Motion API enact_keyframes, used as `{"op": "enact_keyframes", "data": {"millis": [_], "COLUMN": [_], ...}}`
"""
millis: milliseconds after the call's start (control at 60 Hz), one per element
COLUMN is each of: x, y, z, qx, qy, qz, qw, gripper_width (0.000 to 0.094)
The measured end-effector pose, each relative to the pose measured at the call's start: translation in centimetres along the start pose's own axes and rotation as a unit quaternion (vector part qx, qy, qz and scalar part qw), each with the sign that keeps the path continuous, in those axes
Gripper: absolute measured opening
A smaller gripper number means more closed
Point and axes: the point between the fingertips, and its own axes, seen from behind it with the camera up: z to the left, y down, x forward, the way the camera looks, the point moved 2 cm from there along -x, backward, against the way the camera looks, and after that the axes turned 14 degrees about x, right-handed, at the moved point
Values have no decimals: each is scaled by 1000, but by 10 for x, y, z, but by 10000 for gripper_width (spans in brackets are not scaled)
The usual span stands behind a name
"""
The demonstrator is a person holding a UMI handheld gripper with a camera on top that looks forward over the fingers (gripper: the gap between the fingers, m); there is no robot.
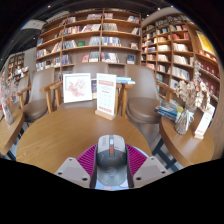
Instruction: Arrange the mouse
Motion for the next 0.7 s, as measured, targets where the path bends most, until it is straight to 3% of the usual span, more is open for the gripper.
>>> {"op": "enact_keyframes", "data": {"millis": [250, 400, 517, 550, 700], "x": [27, 27, 21, 17, -25], "y": [51, 62, 58, 55, 43], "z": [-38, -41, -50, -49, -45], "qx": [35, 47, 38, 37, 33], "qy": [13, 2, 18, 16, 12], "qz": [48, 49, 41, 35, 19], "qw": [998, 998, 998, 999, 999], "gripper_width": [421, 549, 868, 835, 850]}}
